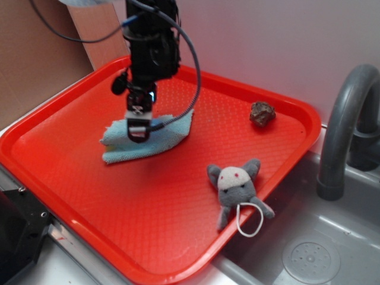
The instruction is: Grab the blue cloth.
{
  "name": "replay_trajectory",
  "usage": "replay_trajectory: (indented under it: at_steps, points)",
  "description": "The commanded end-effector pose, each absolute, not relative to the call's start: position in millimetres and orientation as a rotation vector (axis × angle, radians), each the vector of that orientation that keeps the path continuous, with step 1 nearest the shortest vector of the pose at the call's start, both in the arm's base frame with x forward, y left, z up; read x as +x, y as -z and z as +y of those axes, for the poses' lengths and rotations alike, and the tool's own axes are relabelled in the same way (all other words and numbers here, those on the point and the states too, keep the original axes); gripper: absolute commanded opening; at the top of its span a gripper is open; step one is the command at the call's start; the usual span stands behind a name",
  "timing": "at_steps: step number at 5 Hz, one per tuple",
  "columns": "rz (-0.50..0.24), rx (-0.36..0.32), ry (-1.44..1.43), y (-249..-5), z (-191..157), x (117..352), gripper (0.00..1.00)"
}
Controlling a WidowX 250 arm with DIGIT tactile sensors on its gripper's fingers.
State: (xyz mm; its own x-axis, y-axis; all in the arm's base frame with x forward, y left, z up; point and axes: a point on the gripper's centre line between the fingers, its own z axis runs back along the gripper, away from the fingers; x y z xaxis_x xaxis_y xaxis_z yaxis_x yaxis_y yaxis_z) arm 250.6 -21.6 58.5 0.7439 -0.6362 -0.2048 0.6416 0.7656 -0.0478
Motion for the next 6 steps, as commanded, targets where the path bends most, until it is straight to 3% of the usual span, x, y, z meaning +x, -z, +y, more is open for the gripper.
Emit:
replay_trajectory:
  at_steps: [1, 2, 3, 4, 5, 6]
  points:
    - [0.315, 0.094, 0.692, -21.0, -11.7, 247.8, 1.00]
    - [0.295, 0.061, 0.708, -17.7, -21.3, 240.7, 0.00]
    - [0.244, 0.061, 0.671, -41.0, -23.5, 240.0, 0.00]
    - [0.203, 0.058, 0.445, -90.7, -11.9, 233.3, 0.00]
    - [0.236, 0.023, 0.197, -140.8, 3.2, 212.6, 0.00]
    - [0.261, -0.120, -0.041, -189.2, 27.3, 187.8, 0.00]
